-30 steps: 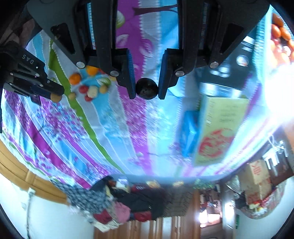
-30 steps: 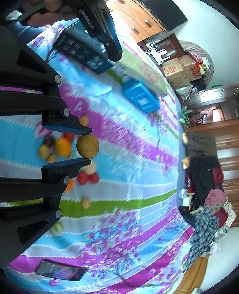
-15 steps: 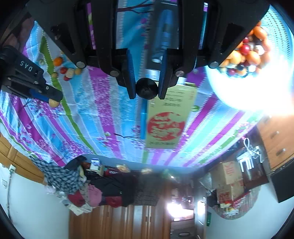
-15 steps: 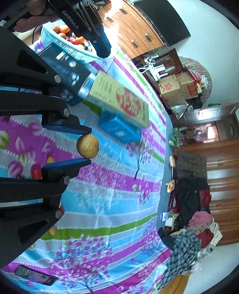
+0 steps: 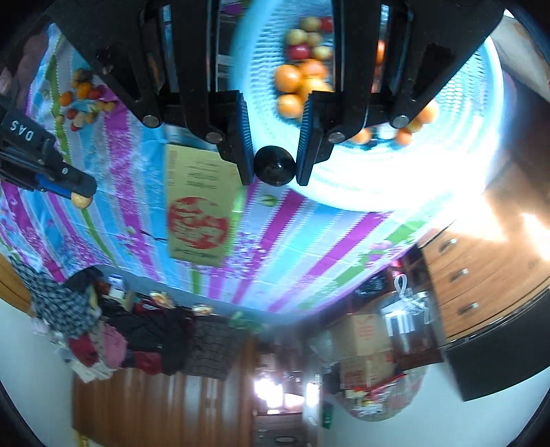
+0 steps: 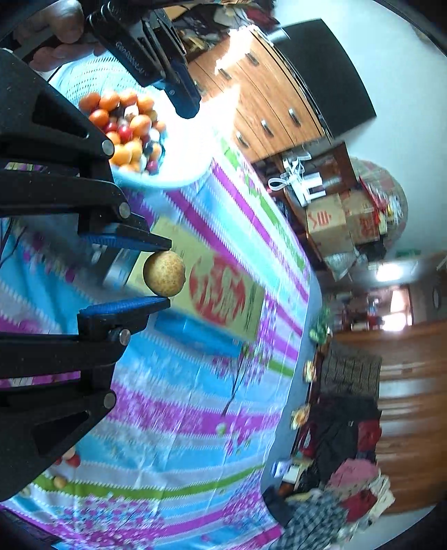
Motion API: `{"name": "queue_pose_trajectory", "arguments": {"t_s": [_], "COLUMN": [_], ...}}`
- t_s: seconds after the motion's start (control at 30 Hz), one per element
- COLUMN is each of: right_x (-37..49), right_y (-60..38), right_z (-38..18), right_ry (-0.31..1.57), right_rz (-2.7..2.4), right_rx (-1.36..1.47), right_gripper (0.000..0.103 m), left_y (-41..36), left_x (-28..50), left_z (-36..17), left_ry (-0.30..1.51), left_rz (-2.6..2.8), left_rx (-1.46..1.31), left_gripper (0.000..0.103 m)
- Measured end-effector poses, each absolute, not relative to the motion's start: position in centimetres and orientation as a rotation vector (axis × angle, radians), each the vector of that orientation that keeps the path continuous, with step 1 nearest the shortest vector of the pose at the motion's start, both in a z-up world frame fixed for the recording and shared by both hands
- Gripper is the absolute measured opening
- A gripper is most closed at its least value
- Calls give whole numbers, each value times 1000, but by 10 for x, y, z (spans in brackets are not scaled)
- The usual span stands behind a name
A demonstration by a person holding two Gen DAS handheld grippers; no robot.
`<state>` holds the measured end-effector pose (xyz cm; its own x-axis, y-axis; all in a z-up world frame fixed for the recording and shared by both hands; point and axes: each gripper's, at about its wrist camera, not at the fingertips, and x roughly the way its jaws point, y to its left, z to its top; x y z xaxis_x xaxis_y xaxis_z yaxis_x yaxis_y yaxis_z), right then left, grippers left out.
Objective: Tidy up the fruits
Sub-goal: 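Carry both held plums over the light-blue basket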
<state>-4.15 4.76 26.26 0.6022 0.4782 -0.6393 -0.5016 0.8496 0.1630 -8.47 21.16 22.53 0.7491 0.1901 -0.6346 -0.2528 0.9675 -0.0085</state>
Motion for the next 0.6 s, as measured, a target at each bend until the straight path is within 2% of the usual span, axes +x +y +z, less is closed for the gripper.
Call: {"name": "queue_pose_trajectory", "arguments": {"t_s": [0.33, 0.6], "right_x": [-44, -55], "right_y": [147, 217], "right_z": [274, 249], "right_ry": [768, 894], "right_rz": [730, 851], "right_rx": [-104, -184], "right_gripper": [29, 29], "left_y": [291, 320], "left_x": [-112, -119], "left_z": [221, 192], "left_ry": [710, 820], "left_rz": [385, 428], "left_rx": [-180, -202], "left_gripper": [25, 25]}}
